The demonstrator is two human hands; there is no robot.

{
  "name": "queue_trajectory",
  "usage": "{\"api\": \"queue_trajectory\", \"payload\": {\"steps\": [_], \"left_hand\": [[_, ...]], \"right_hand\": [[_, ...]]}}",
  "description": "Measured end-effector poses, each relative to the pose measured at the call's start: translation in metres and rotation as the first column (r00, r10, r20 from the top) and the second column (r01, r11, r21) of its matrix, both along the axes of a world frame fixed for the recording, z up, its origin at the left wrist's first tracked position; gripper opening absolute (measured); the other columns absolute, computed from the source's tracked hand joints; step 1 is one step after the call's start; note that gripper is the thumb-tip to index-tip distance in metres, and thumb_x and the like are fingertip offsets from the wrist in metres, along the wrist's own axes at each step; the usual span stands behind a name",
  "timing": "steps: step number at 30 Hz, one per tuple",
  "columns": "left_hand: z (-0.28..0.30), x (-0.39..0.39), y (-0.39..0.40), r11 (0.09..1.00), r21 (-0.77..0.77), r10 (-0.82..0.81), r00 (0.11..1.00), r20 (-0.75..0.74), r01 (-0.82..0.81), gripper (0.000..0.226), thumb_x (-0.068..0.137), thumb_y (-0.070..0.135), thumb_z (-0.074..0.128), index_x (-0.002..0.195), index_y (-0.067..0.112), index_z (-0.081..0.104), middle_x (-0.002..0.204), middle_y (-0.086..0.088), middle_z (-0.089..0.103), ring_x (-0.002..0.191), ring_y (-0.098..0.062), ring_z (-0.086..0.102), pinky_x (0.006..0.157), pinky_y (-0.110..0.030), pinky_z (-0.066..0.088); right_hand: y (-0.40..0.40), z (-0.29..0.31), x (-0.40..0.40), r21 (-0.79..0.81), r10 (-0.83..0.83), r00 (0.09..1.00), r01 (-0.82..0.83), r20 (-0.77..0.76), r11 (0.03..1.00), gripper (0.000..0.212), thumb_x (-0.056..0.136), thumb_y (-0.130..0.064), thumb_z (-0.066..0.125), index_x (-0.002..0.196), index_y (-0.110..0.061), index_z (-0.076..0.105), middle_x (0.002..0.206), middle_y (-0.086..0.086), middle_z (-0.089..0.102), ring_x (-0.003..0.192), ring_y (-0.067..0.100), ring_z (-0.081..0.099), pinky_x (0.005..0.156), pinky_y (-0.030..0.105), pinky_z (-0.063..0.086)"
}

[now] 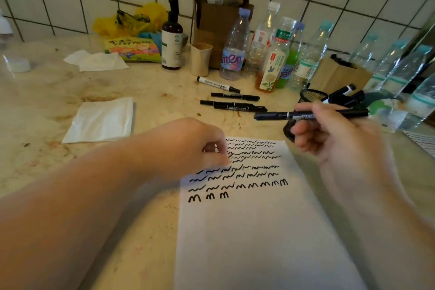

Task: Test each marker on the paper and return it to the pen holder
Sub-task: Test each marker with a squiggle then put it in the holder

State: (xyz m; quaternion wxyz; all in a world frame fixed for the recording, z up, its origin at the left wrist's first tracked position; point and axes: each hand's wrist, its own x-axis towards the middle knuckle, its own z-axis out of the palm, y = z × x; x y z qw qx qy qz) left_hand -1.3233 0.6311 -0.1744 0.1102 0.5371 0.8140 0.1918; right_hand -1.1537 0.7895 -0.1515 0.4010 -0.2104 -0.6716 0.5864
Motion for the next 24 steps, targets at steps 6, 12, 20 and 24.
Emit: {"api": "queue_trajectory", "payload": {"steps": [6, 12, 20, 24], "left_hand": [[-0.006, -0.002, 0.001, 1.0, 0.009, -0.016, 1.0, -0.006, 0.016, 0.023, 0.085, 0.056, 0.061, 0.104, 0.043, 0.066, 0.082, 0.022, 0.064, 0.075, 0.003, 0.059, 0.063, -0.016, 0.044], [-0.006, -0.003, 0.0, 0.999, 0.024, -0.023, 1.0, 0.004, 0.023, 0.02, 0.086, 0.055, 0.062, 0.101, 0.044, 0.067, 0.082, 0.021, 0.066, 0.074, 0.002, 0.06, 0.061, -0.014, 0.043], [-0.009, -0.006, 0.001, 0.999, 0.027, -0.018, 1.0, 0.012, 0.017, 0.018, 0.086, 0.054, 0.062, 0.1, 0.044, 0.066, 0.083, 0.023, 0.066, 0.076, 0.003, 0.06, 0.063, -0.014, 0.044], [-0.01, -0.005, 0.001, 1.0, 0.019, -0.013, 1.0, 0.002, 0.013, 0.018, 0.087, 0.053, 0.061, 0.101, 0.044, 0.066, 0.084, 0.022, 0.066, 0.076, 0.002, 0.06, 0.063, -0.013, 0.045]], "right_hand": [[0.036, 0.042, 0.008, 0.341, -0.359, 0.933, 0.333, 0.015, 0.879, 0.014, 0.087, -0.032, 0.059, 0.078, -0.034, 0.07, 0.069, -0.002, 0.075, 0.059, 0.017, 0.066, 0.063, 0.036, 0.055], [0.063, 0.055, -0.002, 0.495, -0.485, 0.841, 0.324, 0.239, 0.806, 0.017, 0.084, -0.037, 0.062, 0.079, -0.026, 0.074, 0.065, -0.01, 0.073, 0.061, 0.008, 0.067, 0.075, 0.04, 0.061], [0.065, 0.06, -0.013, 0.517, -0.522, 0.797, 0.322, 0.304, 0.793, 0.021, 0.084, -0.041, 0.061, 0.075, -0.025, 0.07, 0.067, -0.007, 0.071, 0.063, 0.013, 0.065, 0.076, 0.044, 0.059], [0.067, 0.055, -0.014, 0.544, -0.551, 0.767, 0.323, 0.328, 0.774, 0.017, 0.075, -0.055, 0.06, 0.078, -0.042, 0.071, 0.065, -0.015, 0.072, 0.074, 0.02, 0.07, 0.081, 0.051, 0.059]]}}
